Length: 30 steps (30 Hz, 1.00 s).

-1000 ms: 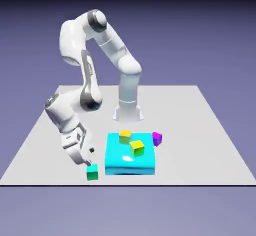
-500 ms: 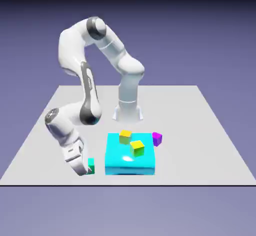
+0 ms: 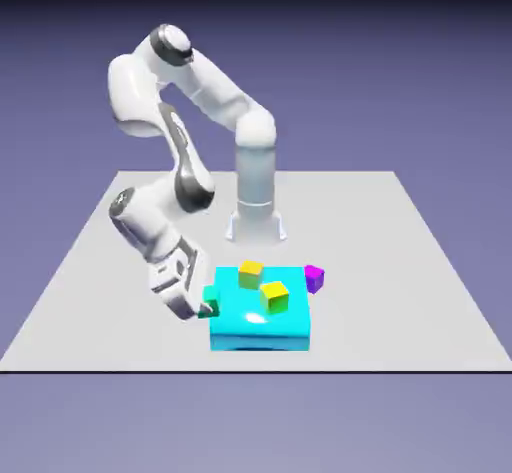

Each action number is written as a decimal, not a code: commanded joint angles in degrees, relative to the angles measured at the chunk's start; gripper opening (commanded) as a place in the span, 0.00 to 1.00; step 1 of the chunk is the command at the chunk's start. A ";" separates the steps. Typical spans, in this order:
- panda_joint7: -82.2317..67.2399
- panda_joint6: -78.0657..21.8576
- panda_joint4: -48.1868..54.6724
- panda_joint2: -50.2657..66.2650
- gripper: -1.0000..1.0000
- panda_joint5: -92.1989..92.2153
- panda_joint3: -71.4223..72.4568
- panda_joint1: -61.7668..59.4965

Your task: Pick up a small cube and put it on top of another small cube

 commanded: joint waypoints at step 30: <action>59.36 11.50 -28.04 -7.71 0.00 -42.55 18.29 -26.73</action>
